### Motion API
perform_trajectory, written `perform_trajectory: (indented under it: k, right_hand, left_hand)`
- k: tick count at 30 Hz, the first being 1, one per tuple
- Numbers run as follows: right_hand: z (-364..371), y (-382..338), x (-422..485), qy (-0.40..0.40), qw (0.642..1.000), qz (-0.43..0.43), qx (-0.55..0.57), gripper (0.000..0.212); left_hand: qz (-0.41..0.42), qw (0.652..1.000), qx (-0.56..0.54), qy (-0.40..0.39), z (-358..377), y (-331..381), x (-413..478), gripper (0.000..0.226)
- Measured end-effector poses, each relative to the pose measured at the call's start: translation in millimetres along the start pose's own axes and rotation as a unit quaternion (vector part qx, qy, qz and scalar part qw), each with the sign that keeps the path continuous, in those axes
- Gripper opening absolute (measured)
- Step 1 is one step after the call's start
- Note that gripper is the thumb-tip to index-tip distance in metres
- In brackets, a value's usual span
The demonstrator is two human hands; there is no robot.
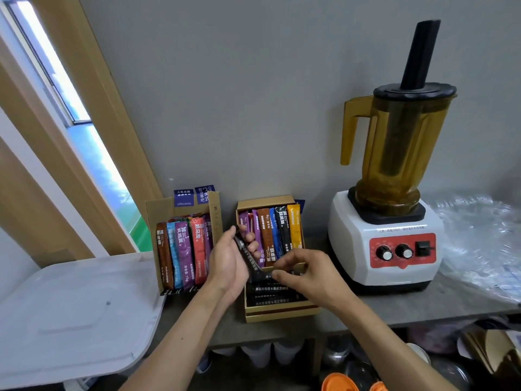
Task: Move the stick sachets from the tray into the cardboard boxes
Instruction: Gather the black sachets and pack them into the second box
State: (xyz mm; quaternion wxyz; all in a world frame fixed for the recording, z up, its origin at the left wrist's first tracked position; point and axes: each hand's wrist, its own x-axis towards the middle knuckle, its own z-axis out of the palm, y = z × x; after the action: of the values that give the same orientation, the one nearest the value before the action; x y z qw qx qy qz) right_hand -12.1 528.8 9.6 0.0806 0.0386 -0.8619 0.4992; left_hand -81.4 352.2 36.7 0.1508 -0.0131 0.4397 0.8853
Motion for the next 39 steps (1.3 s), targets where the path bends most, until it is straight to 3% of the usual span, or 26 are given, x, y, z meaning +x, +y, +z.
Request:
perform_trajectory:
  k: [8, 12, 18, 22, 29, 32, 34, 37, 39]
  right_hand:
    - [4.9, -11.3, -2.6, -0.049, 0.979, 0.069, 0.183, 0.033]
    - [2.9, -8.6, -0.9, -0.055, 0.978, 0.069, 0.188, 0.034]
    - [-16.1, -2.5, 5.8, -0.042, 0.99, 0.051, 0.125, 0.027]
    - [-21.4, 1.5, 3.8, -0.041, 0.988, 0.053, 0.142, 0.027]
    - [-20.6, 6.4, 1.0, -0.043, 0.987, 0.054, 0.146, 0.032]
    - [-20.8, 0.6, 3.7, 0.033, 0.989, 0.043, 0.141, 0.032]
    - [-21.6, -4.3, 7.4, 0.077, 0.985, 0.029, 0.153, 0.032]
    - [-21.8, -6.3, 10.4, 0.064, 0.99, 0.006, 0.128, 0.023]
    - [-20.8, -1.6, 9.7, 0.051, 0.994, 0.011, 0.097, 0.011]
  left_hand:
    - [0.001, 1.0, 0.02, -0.01, 2.4, -3.2, -3.4, 0.024]
    - [-0.011, 0.997, 0.063, -0.034, -2.7, 1.6, -2.6, 0.03]
    - [0.015, 0.991, 0.132, 0.01, -1.0, 3.9, -6.3, 0.027]
    - [0.02, 0.983, 0.185, -0.009, -5.3, 2.5, -7.3, 0.029]
    - [0.038, 0.951, 0.301, -0.057, -10.8, -0.9, -15.1, 0.032]
    - [0.05, 0.934, 0.348, -0.069, -14.4, 2.8, -13.6, 0.042]
    - [0.059, 0.904, 0.412, -0.095, -15.4, 5.5, -13.0, 0.044]
    - [0.087, 0.847, 0.509, -0.125, -17.7, 6.3, -12.0, 0.028]
    - [0.096, 0.834, 0.529, -0.126, -20.3, 5.4, -11.0, 0.022]
